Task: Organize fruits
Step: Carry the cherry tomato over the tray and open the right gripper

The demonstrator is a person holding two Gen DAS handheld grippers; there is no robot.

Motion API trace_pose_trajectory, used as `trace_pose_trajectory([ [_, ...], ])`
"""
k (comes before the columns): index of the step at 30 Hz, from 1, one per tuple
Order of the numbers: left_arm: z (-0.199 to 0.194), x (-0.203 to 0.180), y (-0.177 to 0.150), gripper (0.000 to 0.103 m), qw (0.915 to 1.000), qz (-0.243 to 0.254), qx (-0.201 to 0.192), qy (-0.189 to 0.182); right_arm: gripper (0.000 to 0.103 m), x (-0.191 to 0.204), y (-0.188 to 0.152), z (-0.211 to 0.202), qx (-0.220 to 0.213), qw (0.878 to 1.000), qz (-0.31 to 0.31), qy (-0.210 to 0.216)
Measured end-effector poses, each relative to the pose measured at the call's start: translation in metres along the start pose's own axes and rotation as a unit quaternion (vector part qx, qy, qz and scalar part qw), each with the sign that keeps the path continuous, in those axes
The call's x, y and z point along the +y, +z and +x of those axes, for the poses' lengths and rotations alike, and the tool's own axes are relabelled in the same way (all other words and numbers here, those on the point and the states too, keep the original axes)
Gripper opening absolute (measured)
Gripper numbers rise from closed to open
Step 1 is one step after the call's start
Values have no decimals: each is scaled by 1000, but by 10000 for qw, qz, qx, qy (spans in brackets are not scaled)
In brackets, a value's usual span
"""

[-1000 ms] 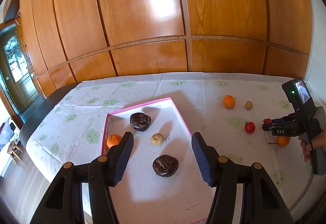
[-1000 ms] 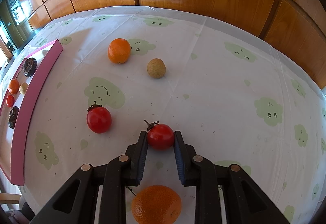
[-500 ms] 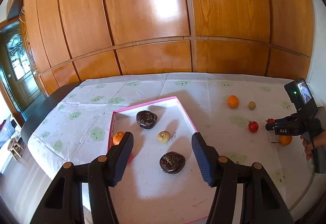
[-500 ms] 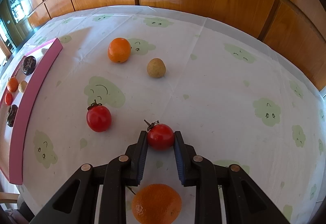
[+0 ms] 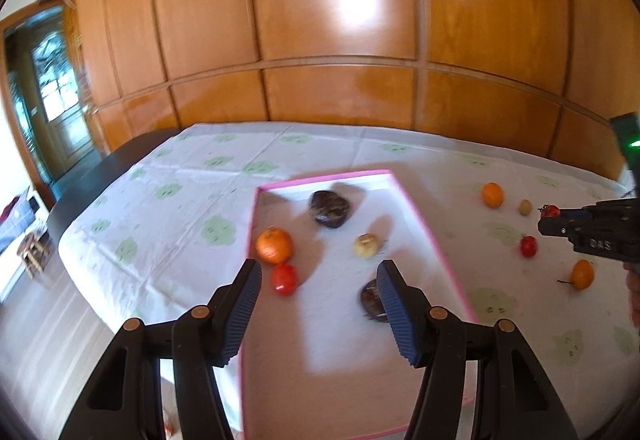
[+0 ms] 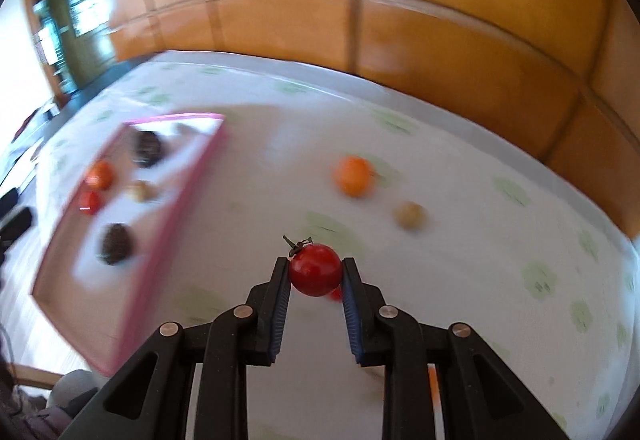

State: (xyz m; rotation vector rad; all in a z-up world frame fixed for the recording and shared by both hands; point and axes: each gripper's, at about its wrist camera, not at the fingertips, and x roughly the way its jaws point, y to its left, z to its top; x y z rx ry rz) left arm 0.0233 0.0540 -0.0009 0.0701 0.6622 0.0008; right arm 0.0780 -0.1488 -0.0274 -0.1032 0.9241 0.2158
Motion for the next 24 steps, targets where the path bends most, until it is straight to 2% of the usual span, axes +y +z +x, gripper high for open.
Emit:
trace_pose_trajectory([
  [6, 8, 39, -12, 61, 9983, -382, 156, 401, 25, 80, 19, 9, -56, 9970, -483, 595],
  [12, 13, 64, -23, 61, 9958, -635, 297, 592, 25, 123, 29, 47, 277, 9944, -633, 798],
  [17, 15, 63, -26, 61, 9960, -621, 318, 552, 27, 132, 26, 65, 493, 9947, -545, 723],
  [24, 15, 47, -25, 61, 9974, -479, 345, 407, 29, 125, 19, 48, 328, 9955, -549, 700],
])
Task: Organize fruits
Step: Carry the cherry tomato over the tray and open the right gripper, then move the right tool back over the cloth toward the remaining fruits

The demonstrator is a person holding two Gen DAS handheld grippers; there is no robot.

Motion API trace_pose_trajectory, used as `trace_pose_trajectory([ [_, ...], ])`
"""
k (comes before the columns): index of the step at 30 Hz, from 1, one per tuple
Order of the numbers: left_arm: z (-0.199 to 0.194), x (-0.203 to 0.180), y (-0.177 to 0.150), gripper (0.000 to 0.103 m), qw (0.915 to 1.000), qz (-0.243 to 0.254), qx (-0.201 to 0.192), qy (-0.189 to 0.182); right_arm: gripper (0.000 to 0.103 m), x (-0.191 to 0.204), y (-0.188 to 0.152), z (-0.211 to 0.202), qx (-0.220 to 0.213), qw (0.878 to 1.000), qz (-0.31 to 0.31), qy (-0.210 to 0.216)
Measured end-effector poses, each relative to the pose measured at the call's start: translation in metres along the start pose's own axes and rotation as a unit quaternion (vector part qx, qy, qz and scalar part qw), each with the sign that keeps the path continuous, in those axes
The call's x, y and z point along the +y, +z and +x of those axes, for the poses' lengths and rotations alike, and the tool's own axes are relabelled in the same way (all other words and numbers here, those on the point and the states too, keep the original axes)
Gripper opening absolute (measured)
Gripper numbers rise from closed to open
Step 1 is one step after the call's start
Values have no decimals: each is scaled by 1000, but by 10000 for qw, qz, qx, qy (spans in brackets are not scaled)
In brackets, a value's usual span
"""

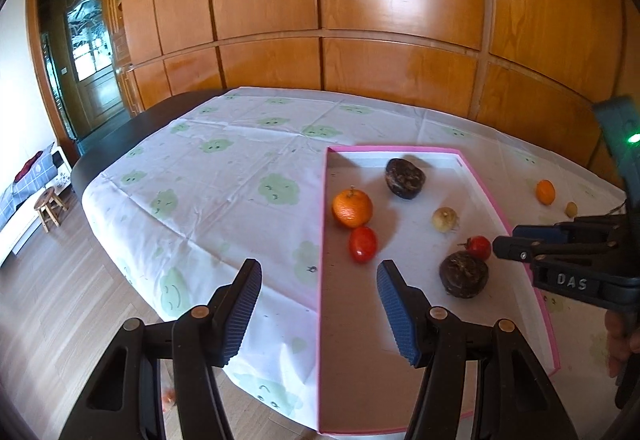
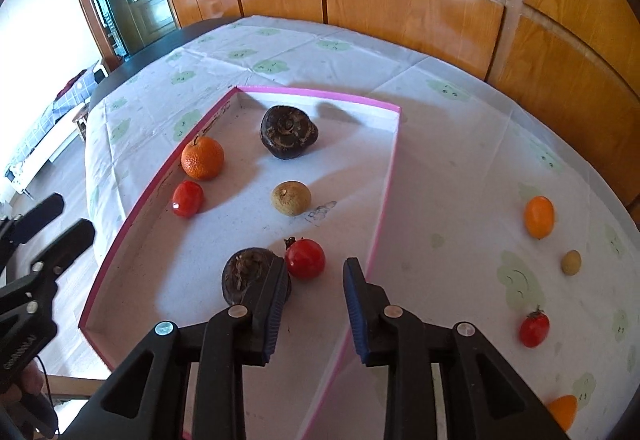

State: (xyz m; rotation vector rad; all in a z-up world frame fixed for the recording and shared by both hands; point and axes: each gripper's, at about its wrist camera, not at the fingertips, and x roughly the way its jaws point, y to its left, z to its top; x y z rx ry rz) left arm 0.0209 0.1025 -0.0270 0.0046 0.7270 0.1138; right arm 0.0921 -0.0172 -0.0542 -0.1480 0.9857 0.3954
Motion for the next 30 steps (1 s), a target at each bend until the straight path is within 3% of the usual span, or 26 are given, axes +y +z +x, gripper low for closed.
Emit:
trace_pose_trajectory([
  [19, -29, -37, 8, 61, 9976, 523, -388, -227, 31, -47, -43, -72, -493, 9978, 141, -408],
  [30, -37, -52, 11, 61, 9956, 744, -519, -253, 31, -101, -60, -105, -604, 9936, 494, -820],
])
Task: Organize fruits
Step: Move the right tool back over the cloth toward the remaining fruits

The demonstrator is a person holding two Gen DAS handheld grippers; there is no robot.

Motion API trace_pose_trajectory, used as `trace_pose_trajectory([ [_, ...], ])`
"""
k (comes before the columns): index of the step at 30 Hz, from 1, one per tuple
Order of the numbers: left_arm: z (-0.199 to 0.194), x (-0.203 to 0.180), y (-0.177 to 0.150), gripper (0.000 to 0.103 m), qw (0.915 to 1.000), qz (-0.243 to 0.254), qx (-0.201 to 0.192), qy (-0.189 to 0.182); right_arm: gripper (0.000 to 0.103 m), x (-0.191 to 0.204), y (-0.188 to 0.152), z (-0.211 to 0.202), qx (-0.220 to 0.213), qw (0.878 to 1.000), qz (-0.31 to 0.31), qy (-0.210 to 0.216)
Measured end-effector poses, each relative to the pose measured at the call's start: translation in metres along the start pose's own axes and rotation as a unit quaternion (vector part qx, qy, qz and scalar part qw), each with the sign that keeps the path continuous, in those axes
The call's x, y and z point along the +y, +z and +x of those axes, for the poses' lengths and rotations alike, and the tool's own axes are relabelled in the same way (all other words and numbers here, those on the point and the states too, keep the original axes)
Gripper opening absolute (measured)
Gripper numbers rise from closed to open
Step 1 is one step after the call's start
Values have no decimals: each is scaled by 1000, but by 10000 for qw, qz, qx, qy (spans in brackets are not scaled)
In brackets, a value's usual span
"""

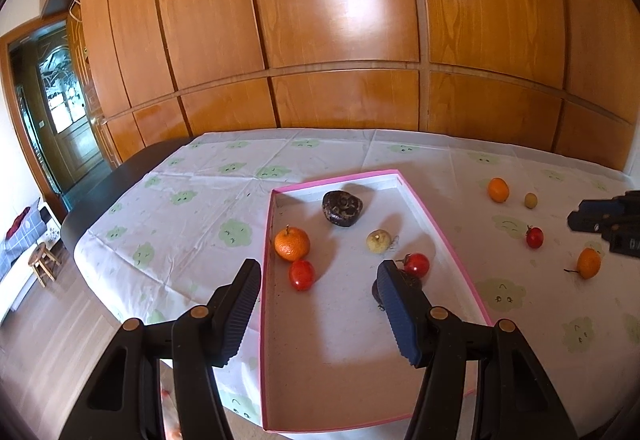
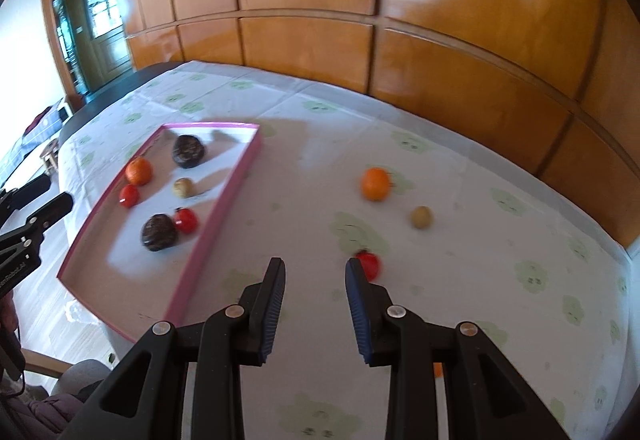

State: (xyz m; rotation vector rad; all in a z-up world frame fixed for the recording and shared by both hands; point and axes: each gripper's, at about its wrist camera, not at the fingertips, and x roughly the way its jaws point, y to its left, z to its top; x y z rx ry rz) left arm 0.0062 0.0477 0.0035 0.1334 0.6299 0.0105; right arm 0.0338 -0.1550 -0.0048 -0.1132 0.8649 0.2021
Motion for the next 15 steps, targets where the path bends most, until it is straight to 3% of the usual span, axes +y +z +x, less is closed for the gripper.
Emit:
trace_pose_trajectory([
  [15, -4, -17, 4, 61, 9996, 275, -93, -40, 31, -77, -13, -10, 30, 9967, 564, -588],
])
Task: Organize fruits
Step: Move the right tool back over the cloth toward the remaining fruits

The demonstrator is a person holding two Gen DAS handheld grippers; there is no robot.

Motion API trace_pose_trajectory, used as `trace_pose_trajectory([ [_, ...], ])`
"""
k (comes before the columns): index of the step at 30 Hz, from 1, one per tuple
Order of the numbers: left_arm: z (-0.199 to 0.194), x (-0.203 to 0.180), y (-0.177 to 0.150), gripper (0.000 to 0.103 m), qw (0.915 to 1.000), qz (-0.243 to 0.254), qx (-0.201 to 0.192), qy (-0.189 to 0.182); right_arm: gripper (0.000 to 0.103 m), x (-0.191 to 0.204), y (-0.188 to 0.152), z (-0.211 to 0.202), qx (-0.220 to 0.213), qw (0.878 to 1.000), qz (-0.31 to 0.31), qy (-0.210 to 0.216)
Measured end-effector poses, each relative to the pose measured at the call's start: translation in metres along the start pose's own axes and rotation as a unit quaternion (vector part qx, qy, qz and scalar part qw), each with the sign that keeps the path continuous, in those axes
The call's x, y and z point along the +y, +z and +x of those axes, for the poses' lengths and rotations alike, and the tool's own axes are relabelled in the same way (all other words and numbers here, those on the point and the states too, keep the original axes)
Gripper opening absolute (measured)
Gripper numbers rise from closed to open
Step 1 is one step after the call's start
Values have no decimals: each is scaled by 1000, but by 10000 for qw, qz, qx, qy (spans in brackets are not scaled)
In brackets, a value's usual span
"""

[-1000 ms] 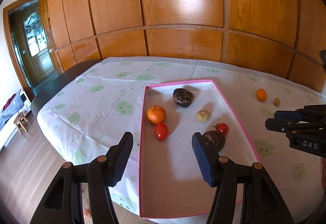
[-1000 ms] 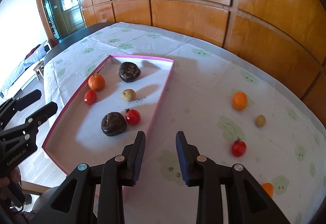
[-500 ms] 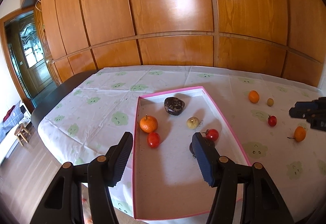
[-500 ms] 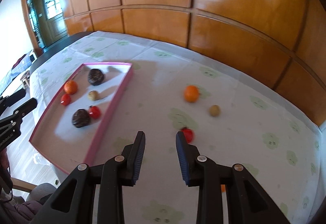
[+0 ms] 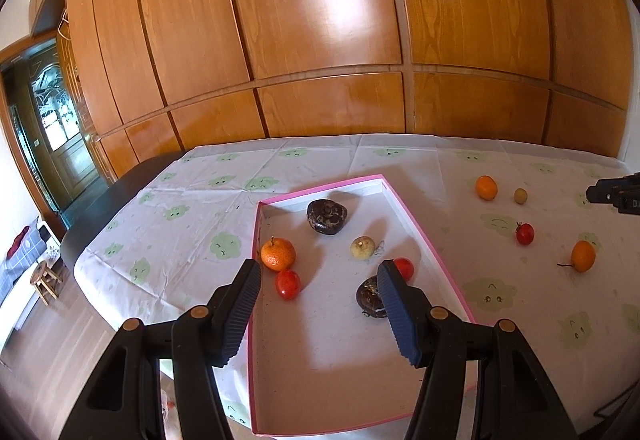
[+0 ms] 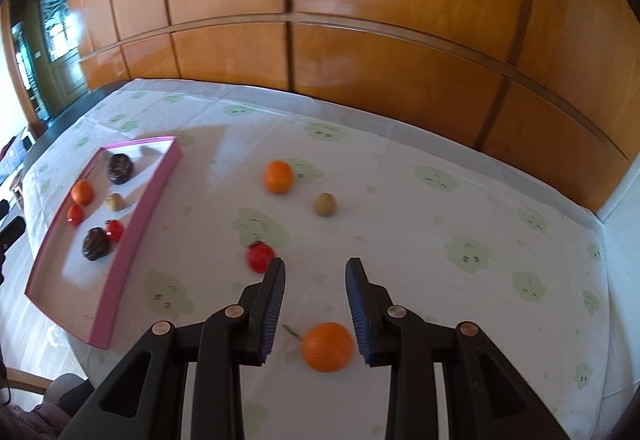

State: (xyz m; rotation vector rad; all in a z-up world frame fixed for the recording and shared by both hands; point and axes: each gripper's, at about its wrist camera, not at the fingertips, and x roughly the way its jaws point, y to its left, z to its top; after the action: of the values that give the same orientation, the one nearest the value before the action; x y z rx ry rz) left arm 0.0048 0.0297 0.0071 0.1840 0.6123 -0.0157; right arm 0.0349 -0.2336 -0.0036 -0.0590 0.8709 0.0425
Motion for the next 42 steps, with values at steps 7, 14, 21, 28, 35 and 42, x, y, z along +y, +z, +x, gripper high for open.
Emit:
trace_pose_trajectory([
  [7, 1, -8, 0, 61, 9999, 135, 7, -29, 31, -27, -1, 3, 60, 9996, 134, -227],
  [14, 4, -20, 2, 61, 9995, 294, 30, -63, 31, -57, -7, 14, 120, 9981, 518, -313],
  [21, 8, -32, 4, 61, 9990, 421, 64, -123, 31, -71, -12, 24, 315, 9955, 829, -342],
  [28, 13, -52, 10, 62, 9978, 611, 60, -267, 31, -74, -12, 27, 394, 9939, 957, -383],
  [35, 26, -79, 25, 62, 9947, 711, 201, -708, 31, -84, -14, 27, 457, 9902, 1243, -437],
  [42, 42, -111, 40, 62, 9907, 771, 337, -1069, 31, -89, -15, 27, 467, 9880, 1424, -381],
])
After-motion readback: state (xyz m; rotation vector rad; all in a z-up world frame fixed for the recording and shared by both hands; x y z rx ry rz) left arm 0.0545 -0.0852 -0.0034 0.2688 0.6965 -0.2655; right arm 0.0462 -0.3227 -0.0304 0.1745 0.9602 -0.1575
